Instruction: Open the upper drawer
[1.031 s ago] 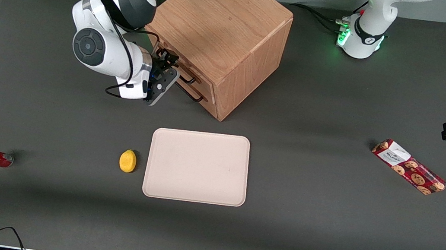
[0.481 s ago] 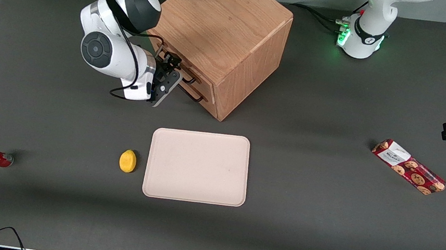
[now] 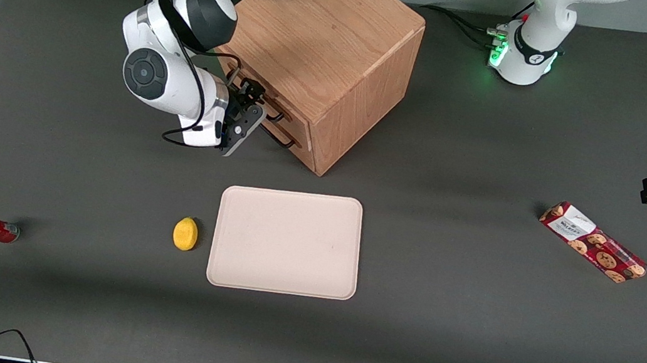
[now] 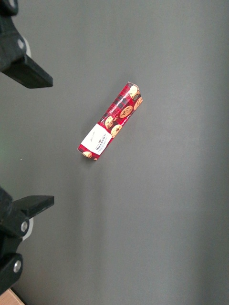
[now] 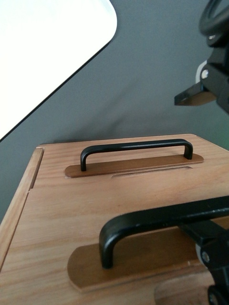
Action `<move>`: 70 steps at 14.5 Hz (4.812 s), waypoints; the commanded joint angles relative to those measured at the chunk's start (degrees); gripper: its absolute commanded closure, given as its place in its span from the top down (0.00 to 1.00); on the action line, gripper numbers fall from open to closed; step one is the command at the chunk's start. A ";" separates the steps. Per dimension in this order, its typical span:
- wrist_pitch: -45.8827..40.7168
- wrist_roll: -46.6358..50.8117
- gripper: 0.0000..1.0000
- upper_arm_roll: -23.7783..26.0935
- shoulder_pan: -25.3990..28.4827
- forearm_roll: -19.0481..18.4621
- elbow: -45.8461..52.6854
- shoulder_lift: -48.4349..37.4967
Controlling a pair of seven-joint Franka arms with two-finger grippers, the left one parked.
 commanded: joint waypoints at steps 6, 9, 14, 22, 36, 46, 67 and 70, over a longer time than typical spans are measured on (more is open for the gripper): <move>2.32 -0.92 1.00 -0.20 0.15 -2.75 -0.30 1.25; 2.93 -1.00 1.00 -0.20 0.15 -4.24 -0.30 1.34; 3.64 -1.53 1.00 -0.99 0.07 -4.60 -0.03 1.60; 5.66 -1.71 1.00 -3.62 -0.46 -7.32 0.49 2.22; 5.66 -1.88 1.00 -9.86 -0.99 -12.24 4.10 3.01; 6.10 -2.67 1.00 -12.94 -1.17 -13.56 7.26 4.42; 6.45 -2.67 1.00 -14.52 -3.63 -13.56 12.27 8.11; 6.45 -2.59 1.00 -14.52 -4.06 -13.56 12.97 8.46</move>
